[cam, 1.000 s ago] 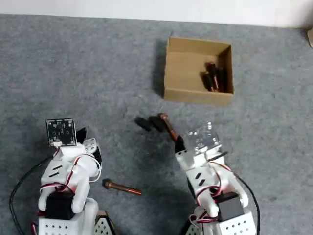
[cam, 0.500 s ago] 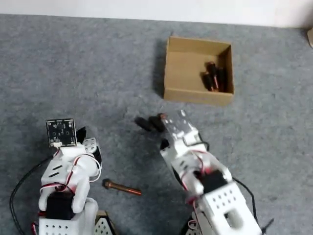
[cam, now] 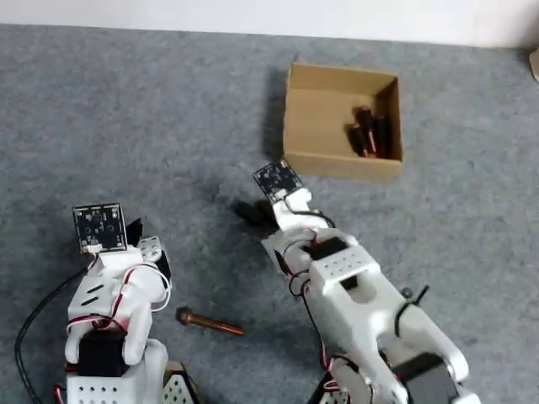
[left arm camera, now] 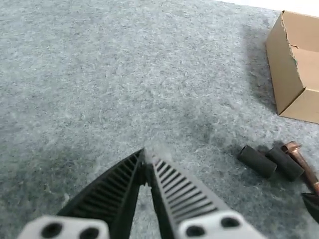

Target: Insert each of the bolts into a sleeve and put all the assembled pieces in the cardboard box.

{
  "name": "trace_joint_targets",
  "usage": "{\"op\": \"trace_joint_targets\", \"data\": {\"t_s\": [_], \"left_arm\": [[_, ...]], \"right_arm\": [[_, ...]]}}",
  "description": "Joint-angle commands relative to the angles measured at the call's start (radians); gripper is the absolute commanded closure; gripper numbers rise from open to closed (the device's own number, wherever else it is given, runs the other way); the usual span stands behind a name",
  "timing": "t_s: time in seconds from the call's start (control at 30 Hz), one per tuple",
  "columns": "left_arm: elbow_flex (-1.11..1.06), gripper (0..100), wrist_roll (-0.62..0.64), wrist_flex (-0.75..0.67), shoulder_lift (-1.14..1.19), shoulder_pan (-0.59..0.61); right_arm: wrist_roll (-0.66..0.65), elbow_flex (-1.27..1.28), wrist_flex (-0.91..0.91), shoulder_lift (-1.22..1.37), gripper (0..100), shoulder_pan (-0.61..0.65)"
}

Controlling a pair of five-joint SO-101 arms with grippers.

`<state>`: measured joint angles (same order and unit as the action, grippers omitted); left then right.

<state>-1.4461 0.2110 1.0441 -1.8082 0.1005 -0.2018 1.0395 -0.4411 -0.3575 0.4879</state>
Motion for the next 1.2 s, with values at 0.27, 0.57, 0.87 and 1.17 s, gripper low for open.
{"op": "trace_joint_targets", "data": {"t_s": [0.27, 0.57, 0.87, 1.17], "left_arm": [[0.005, 99, -0.006, -0.025, -0.008, 0.013], [0.033, 99, -0.064, -0.023, -0.005, 0.008], [0.047, 99, -0.02, 0.006, -0.005, 0.007], [-0.022, 99, -0.025, -0.058, -0.008, 0.01]], "right_arm": [[-0.011, -0.068, 0.024, 0.062, 71.7, 0.002], [-0.006, -0.059, 0.015, 0.033, 71.7, -0.05], [-0.034, -0.054, -0.044, -0.094, 71.7, 0.021], [-0.1, -0.509, -0.217, 0.257, 71.7, 0.022]]}}
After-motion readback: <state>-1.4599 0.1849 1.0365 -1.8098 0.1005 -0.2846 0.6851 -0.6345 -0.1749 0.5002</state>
